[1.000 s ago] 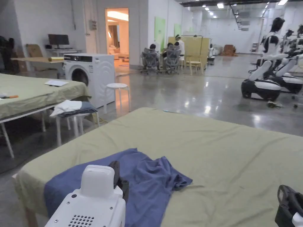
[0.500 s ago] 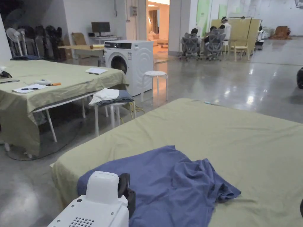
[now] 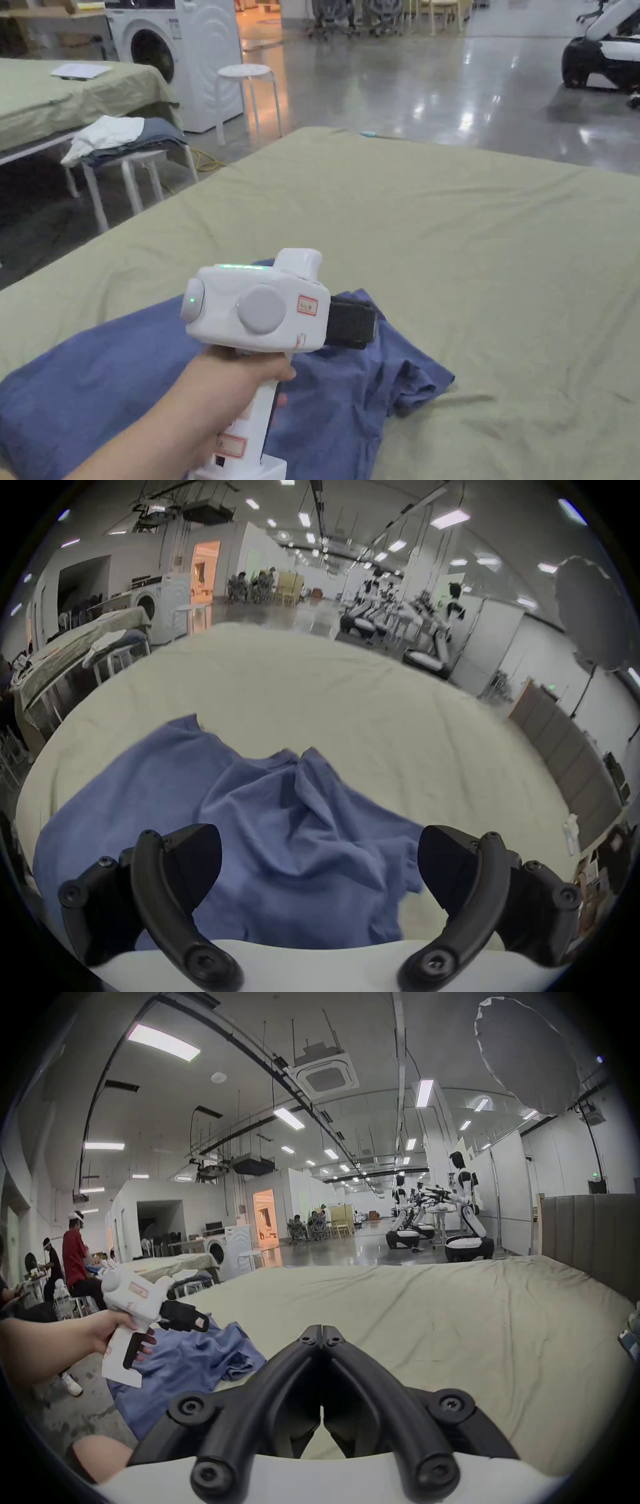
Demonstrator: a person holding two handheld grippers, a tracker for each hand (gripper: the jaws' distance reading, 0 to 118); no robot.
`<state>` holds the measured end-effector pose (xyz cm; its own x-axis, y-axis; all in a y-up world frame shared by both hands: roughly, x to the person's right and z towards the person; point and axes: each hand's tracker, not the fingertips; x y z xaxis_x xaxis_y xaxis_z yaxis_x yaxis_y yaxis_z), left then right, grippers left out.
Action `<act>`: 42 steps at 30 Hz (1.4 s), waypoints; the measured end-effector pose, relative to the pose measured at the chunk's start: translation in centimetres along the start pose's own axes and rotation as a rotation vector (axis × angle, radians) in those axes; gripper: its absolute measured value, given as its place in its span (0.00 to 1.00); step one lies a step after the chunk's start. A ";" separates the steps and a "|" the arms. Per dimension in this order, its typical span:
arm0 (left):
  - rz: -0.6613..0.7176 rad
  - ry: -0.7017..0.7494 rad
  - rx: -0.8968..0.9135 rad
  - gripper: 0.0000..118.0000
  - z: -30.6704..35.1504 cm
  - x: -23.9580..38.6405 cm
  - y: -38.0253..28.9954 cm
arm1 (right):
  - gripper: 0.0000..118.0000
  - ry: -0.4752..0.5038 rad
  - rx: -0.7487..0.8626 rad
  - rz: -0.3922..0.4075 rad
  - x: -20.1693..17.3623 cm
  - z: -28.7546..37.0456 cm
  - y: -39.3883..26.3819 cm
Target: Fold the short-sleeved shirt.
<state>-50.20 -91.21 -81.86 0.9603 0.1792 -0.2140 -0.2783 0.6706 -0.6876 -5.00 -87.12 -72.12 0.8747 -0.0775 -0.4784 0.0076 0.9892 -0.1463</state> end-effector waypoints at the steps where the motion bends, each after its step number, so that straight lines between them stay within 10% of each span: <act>1: -0.015 0.030 -0.045 0.95 -1.8 0.4 -0.1 | 0.00 0.005 -0.012 0.002 0.2 -0.3 -0.3; 3: -0.047 0.075 -0.123 0.82 -4.5 1.2 -0.6 | 0.00 0.007 -0.035 -0.002 0.4 -0.7 -0.8; 5: -0.111 0.049 -0.188 0.45 -5.6 1.7 -1.4 | 0.00 0.010 -0.050 -0.004 0.5 -0.8 -1.1; 8: -0.151 0.076 -0.088 0.35 -4.4 2.2 -1.8 | 0.00 0.011 -0.060 -0.004 0.6 -0.4 -1.2; 10: -0.177 0.121 -0.050 0.01 -4.0 2.4 -2.2 | 0.00 0.010 -0.057 -0.019 0.6 -0.2 -1.0; 19: -0.045 -0.039 0.243 0.01 6.0 4.7 0.9 | 0.00 0.008 0.033 -0.051 1.0 3.0 1.4; 26: -0.227 -0.136 0.422 0.01 12.8 14.0 7.0 | 0.00 -0.039 0.090 -0.096 2.5 5.9 3.5; 36: -0.470 -0.515 0.403 0.01 13.6 39.8 7.6 | 0.00 -0.226 0.234 -0.091 8.0 13.6 7.7; 42: -0.620 -0.643 0.259 0.01 8.6 56.3 0.9 | 0.00 -0.381 0.257 0.044 11.7 21.6 10.6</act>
<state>3.84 -74.32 -88.51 0.7840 0.0481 0.6189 0.2269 0.9058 -0.3579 15.77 -74.80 -60.55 0.9923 -0.0311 -0.1198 0.0443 0.9930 0.1095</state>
